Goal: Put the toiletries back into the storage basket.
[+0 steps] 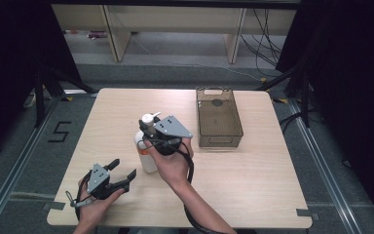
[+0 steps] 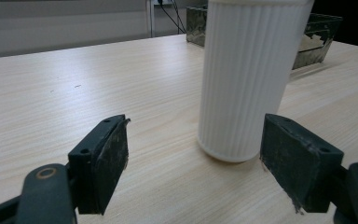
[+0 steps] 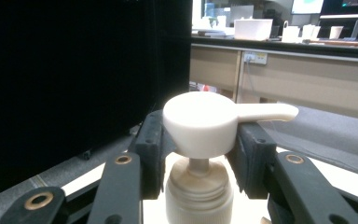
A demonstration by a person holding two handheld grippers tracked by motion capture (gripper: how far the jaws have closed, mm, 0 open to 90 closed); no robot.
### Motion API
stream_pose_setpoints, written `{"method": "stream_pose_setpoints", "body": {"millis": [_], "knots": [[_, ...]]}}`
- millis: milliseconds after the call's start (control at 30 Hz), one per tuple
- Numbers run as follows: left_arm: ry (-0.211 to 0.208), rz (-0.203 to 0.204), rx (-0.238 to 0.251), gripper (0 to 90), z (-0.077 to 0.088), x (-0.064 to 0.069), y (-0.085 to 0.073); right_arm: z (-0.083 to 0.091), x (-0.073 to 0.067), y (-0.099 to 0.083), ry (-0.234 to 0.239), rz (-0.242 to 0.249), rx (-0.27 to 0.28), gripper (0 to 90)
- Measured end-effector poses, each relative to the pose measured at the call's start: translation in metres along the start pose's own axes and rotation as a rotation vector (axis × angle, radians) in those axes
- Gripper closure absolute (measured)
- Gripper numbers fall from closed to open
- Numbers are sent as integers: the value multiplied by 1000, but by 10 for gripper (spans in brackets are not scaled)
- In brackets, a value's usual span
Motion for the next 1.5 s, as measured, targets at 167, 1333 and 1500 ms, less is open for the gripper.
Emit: {"method": "stream_pose_setpoints", "body": {"millis": [167,1333,1500], "knots": [[0,0,-1,228,0,0,0,11,7,8,-17,-6,20,601],[-4,3,5,232,-2,1,0,65,65,30,-181,-27,95,601],[-3,3,5,231,-2,1,0,72,72,31,-207,-11,102,601]]}}
Point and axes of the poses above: each handheld gripper's, and its own axes: z roughly backward along the jaws, y roughly out of its top, x roughly to its right, the point moved 3 cm from there along -z, roughly forward along the jaws, and after that the axes turned 2 degrees about z, right-handed, at the moved point
